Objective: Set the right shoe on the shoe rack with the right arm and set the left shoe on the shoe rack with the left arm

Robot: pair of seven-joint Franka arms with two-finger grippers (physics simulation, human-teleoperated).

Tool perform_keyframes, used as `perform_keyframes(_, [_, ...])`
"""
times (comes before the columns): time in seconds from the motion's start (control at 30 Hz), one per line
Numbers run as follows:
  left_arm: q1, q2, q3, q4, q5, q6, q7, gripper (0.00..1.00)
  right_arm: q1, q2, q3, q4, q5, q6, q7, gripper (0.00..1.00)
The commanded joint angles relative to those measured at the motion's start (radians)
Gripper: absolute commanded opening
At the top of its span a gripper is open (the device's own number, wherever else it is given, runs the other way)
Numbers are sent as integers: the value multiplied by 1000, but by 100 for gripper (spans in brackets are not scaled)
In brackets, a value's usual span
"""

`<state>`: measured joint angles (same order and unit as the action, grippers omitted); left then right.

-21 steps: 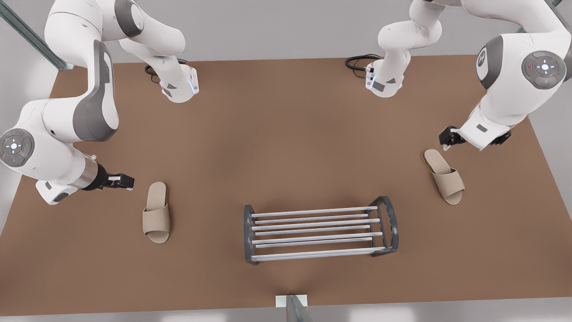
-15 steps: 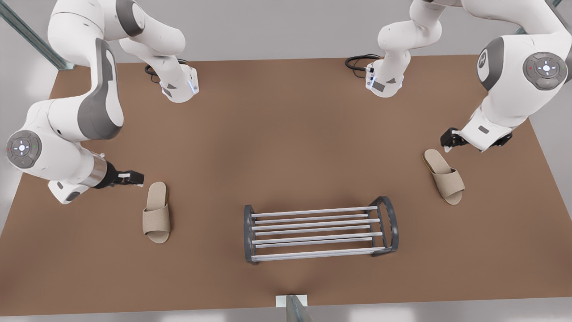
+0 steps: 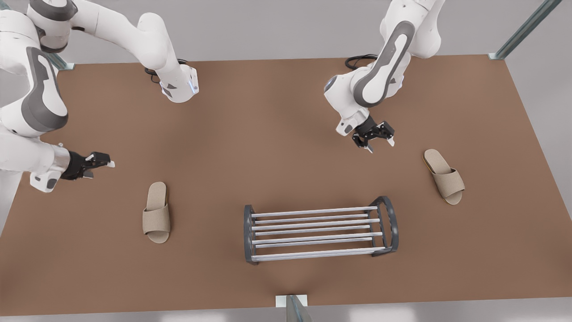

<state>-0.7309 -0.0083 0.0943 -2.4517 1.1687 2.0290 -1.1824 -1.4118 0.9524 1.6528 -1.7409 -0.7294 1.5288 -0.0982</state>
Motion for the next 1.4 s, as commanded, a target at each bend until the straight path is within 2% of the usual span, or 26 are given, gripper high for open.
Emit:
perform_keyframes(0.0, [383,47,56,-21,310,277,-1542,100,-4,110,97,-52,-407,77,-262,100])
perform_keyframes(0.07, [384,103,174,-20,564,370,-1775,100,-39,190,133,-189,-619,212,-449,100])
perform_keyframes(0.1, [384,119,238,-18,663,419,-1830,100,-58,233,139,-241,-708,295,-645,100])
perform_keyframes(0.17, [410,134,280,-18,713,424,-1830,100,-70,290,134,-302,-829,499,-1095,100])
perform_keyframes(0.23, [412,177,374,-16,853,477,-1898,100,-81,378,131,-387,-926,525,-1253,100])
perform_keyframes(0.27, [412,203,378,-16,888,490,-1964,100,-90,410,122,-437,-1010,592,-1346,100])
perform_keyframes(0.33, [387,222,377,-18,888,479,-2031,100,-113,413,-28,-444,-1027,1039,-1905,100])
perform_keyframes(0.4, [386,235,372,-18,890,479,-2077,100,-105,392,-54,-447,-1027,1103,-1976,100])
perform_keyframes(0.43, [386,234,372,-21,890,481,-2108,100,-108,381,-97,-453,-1030,1171,-1986,100])
perform_keyframes(0.53, [386,217,372,-61,890,479,-2140,100,-121,371,-102,-470,-1030,1185,-1999,100])
perform_keyframes(0.6, [384,205,370,-93,890,439,-2152,100,-180,365,-139,-513,-1032,1202,-1997,100])
perform_keyframes(0.67, [294,214,384,-124,888,393,-2192,100,-181,361,-146,-523,-1036,1205,-1997,100])
perform_keyframes(0.73, [263,257,384,-125,888,370,-2221,100,-173,319,-194,-526,-1243,1203,-2005,100])
perform_keyframes(0.77, [261,274,384,-124,888,366,-2228,100,-135,313,-222,-526,-1255,1203,-2006,100])
perform_keyframes(0.83, [263,315,384,-119,908,355,-2231,100,-78,206,-260,-536,-1292,1196,-2042,100])
perform_keyframes(0.9, [265,337,384,-113,957,353,-2232,100,-81,204,-266,-563,-1367,1169,-2097,100])
perform_keyframes(1.03, [265,364,384,-105,1128,349,-2231,100,-98,200,-286,-565,-1380,1197,-2322,100])
perform_keyframes(1.07, [266,366,384,-104,1186,350,-2231,100,-95,207,-344,-563,-1429,1225,-2344,100])
perform_keyframes(1.13, [272,376,384,-101,1246,350,-2231,100,-108,210,-361,-580,-1562,1246,-2333,100])
perform_keyframes(1.37, [320,442,386,-29,1284,358,-2232,100,-107,256,-438,-652,-1679,1185,-2324,100])
